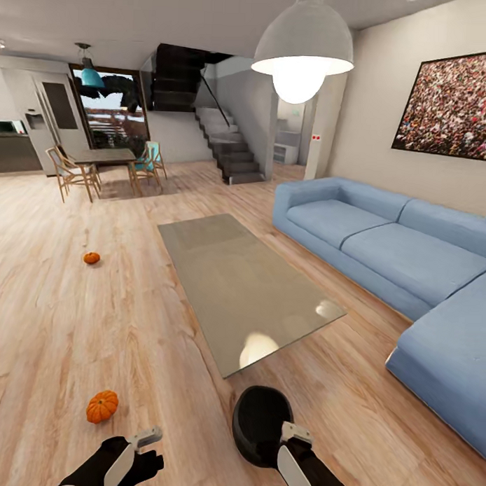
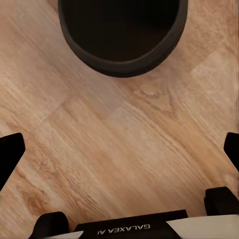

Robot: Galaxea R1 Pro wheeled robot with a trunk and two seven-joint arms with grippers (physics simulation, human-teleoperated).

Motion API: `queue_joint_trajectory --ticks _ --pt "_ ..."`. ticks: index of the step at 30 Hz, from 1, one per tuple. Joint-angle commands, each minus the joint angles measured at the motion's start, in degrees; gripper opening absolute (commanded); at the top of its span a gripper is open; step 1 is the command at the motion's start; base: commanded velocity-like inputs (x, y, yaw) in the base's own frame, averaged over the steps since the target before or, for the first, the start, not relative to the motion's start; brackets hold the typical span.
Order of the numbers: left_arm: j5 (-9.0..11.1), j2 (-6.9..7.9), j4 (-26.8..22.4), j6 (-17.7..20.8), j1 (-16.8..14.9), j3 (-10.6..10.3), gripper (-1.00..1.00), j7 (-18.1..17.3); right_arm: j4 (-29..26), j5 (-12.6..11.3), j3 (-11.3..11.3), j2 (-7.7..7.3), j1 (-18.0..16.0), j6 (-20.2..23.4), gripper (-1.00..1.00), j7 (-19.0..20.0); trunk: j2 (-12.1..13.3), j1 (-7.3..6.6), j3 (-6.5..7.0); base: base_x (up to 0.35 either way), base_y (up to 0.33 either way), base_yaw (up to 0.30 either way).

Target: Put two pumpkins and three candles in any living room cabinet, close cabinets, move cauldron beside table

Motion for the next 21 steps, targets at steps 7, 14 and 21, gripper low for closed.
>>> queue_joint_trajectory --ticks 7,14,21 --pt "0.0 0.00 0.0 0.0 0.0 0.0 1.00 0.1 0.1 0.0 -0.1 0.00 0.0 0.0 1.00 0.0 2.8 -1.54 1.26 -0.168 0.000 -0.287" --pt "-0.1 -0.16 0.0 0.1 0.0 -0.2 1.00 0.1 0.1 -0.2 -0.2 -0.08 0.0 0.0 1.00 0.0 5.6 -3.08 2.52 -0.014 0.000 -0.287" --pt "-0.2 -0.21 0.0 0.2 0.0 -0.4 1.00 0.2 0.2 -0.7 -0.4 -0.47 0.0 0.3 1.00 0.0 8.4 -4.62 3.78 -0.001 0.000 -0.287"
